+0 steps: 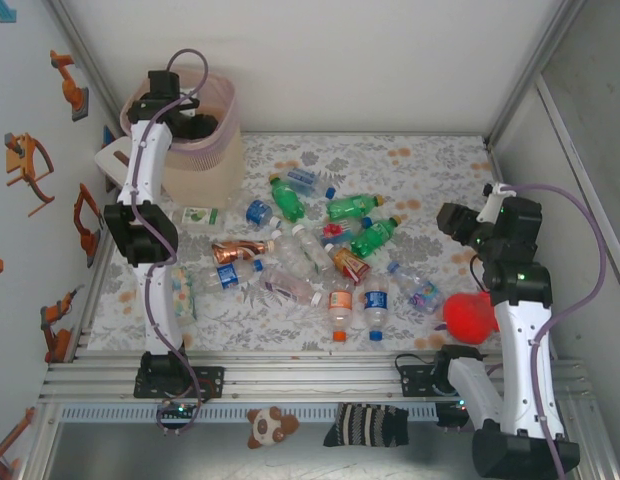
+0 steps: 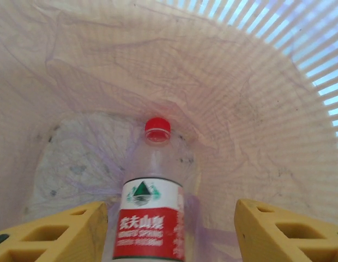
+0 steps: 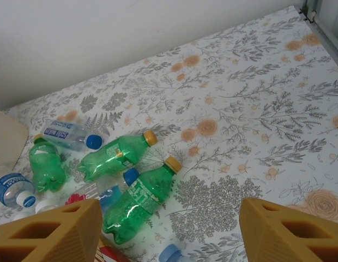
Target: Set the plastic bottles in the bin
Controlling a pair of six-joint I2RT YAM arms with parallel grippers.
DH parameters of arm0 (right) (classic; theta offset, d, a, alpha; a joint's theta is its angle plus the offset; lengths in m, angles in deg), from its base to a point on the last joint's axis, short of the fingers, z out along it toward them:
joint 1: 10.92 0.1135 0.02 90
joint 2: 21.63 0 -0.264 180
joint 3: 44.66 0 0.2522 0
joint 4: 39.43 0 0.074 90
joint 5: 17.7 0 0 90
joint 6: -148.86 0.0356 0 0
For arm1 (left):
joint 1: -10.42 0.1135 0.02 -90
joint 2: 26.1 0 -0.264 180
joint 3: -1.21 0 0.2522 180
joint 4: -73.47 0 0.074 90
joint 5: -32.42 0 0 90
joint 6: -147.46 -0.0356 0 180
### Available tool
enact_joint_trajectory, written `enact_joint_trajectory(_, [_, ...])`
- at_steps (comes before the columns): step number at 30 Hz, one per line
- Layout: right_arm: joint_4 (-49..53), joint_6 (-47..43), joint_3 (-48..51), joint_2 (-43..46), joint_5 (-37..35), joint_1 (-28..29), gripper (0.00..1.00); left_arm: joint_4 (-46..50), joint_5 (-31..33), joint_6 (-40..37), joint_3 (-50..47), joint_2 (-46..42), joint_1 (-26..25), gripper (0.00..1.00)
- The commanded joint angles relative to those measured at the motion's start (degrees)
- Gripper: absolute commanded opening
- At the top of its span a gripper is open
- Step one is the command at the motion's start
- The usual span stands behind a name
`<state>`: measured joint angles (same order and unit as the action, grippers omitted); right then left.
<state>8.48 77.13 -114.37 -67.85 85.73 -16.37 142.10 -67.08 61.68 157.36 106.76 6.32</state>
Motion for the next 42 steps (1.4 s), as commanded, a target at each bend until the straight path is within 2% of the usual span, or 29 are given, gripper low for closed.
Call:
enact_joint_trajectory(1, [0.3, 0.7, 0.2, 1.1, -0.9, -0.3, 0.66, -0.5, -1.3, 0.4, 2.0, -5.1, 0.1, 0.62])
enact_joint_trajectory(11, [0.4, 0.3, -0.1, 1.3, -0.7, -0.3, 0.66, -1.0, -3.0, 0.7, 1.0, -14.7, 0.0, 0.63])
enact_joint_trajectory(16, [-0.4, 0.3, -0.1, 0.6, -0.3, -0.3, 0.66, -1.2, -3.3, 1.4, -3.2, -21.0, 0.0, 0.64])
enact_joint_trajectory(19, [-1.1, 0.4, 0.5, 0.3, 0.2, -0.3, 0.66, -3.9, -2.7, 3.1, -11.3, -26.7, 0.0, 0.64])
enact_joint_trajectory(23, [-1.9, 0.3, 1.5, -0.2, 0.6, -0.3, 0.66, -12.9, -1.8, 6.5, -29.2, -38.2, 1.1, 0.65])
enact_joint_trajectory(27, [-2.1, 0.0, 1.2, -1.0, 1.1, -0.2, 0.66, -25.0, -1.8, 11.7, -48.4, -51.7, 3.6, 0.70])
enact_joint_trajectory(30, [-2.0, -0.1, 0.7, -1.5, 1.6, -0.3, 0.66, -27.2, -3.0, 14.7, -56.3, -57.9, 5.7, 0.69])
enact_joint_trajectory(33, [-2.4, 0.3, 0.6, -1.5, 1.8, -0.3, 0.66, -25.4, -4.4, 16.2, -60.4, -60.8, 7.1, 0.71])
enact_joint_trajectory(36, [-2.6, 0.5, 0.5, -1.5, 2.2, -0.3, 0.66, -25.7, -5.0, 18.5, -65.8, -62.3, 7.9, 0.77])
enact_joint_trajectory(42, [-2.3, 0.3, 0.3, -0.8, 2.2, -0.3, 0.66, -24.5, -6.0, 26.4, -74.7, -60.2, 10.7, 0.81])
